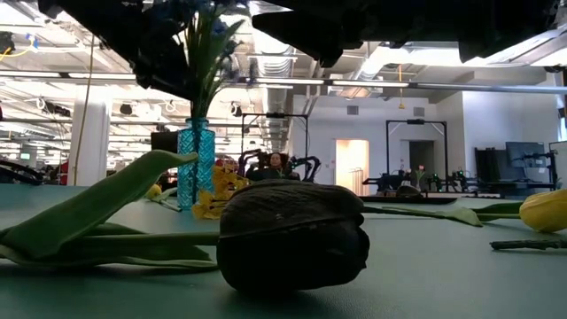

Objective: Sort flowers into vase by color
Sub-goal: Put the blue flowers into the blue vase, then put the black flower into the blue vase

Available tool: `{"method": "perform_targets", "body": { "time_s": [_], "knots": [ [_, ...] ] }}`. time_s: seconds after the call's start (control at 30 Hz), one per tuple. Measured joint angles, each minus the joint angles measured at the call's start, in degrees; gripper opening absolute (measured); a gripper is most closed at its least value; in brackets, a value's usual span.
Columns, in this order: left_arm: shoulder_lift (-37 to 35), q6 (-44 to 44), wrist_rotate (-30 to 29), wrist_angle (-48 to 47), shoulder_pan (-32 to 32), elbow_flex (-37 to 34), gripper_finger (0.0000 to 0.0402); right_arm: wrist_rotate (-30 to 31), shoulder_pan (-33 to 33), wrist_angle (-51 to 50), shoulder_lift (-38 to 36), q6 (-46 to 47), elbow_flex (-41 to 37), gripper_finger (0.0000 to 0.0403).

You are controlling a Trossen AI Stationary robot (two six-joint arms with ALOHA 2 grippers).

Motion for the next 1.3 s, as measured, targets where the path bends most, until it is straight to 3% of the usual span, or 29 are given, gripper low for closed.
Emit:
{"method": "perform_targets", "body": {
  "time_s": [0.6,0.8,1.3],
  "knots": [
    [0.02,3.05,-1.40,-1.92,0.02,4.17,0.0163,-0.02,0.07,0.02,0.00,0.02,0.00,0.0296],
    [0.02,3.25,-0.86,-9.12,0.02,7.11,0.0160,-0.02,0.07,0.01,0.00,0.02,0.00,0.0296],
    [0.02,8.50,11.73,-23.41,1.04,12.99,0.0159,-0.07,0.07,0.02,0.00,0.00,0.00,0.0296]
  ]
}}
